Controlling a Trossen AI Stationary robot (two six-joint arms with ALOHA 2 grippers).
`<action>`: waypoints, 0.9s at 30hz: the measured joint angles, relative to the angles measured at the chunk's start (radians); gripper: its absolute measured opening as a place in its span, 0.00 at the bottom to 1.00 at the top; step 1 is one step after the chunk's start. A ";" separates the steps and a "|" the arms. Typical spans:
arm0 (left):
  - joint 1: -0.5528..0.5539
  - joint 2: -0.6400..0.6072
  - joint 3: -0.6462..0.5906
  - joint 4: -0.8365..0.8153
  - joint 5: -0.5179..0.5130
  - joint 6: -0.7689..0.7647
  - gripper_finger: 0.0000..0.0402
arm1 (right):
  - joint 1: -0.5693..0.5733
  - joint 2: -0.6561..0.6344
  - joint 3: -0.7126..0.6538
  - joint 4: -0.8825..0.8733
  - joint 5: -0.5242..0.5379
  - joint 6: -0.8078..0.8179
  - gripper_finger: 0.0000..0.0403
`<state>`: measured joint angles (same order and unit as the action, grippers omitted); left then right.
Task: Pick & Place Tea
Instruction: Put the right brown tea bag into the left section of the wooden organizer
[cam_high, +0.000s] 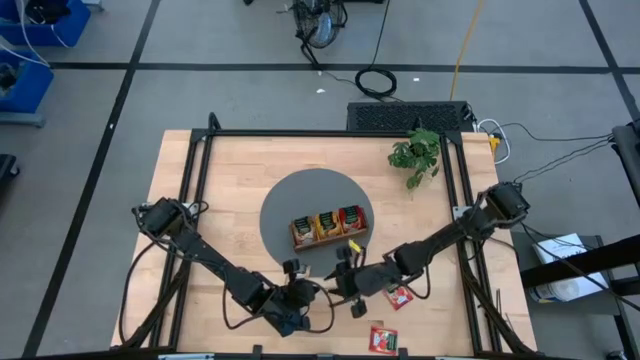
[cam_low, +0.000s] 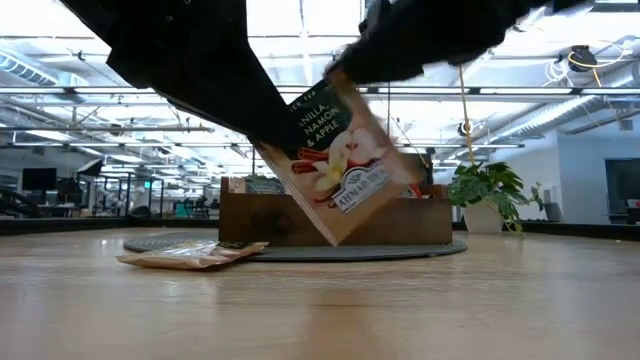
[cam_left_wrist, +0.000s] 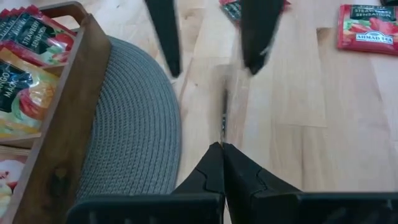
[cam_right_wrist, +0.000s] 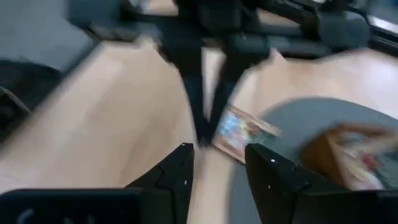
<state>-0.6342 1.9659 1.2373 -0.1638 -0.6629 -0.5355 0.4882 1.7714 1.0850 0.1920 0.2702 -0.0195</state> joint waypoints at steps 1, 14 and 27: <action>0.000 0.000 0.000 0.000 0.000 0.002 0.00 | -0.005 -0.001 0.008 -0.010 -0.022 0.013 0.33; 0.004 0.000 0.000 -0.003 -0.003 0.000 0.00 | -0.041 -0.002 0.025 -0.049 -0.145 0.067 0.28; 0.005 0.000 0.000 0.000 -0.019 0.004 0.00 | -0.064 0.052 0.025 -0.015 -0.146 0.061 0.22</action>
<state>-0.6294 1.9659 1.2373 -0.1635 -0.6815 -0.5320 0.4247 1.8238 1.1103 0.1766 0.1247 0.0418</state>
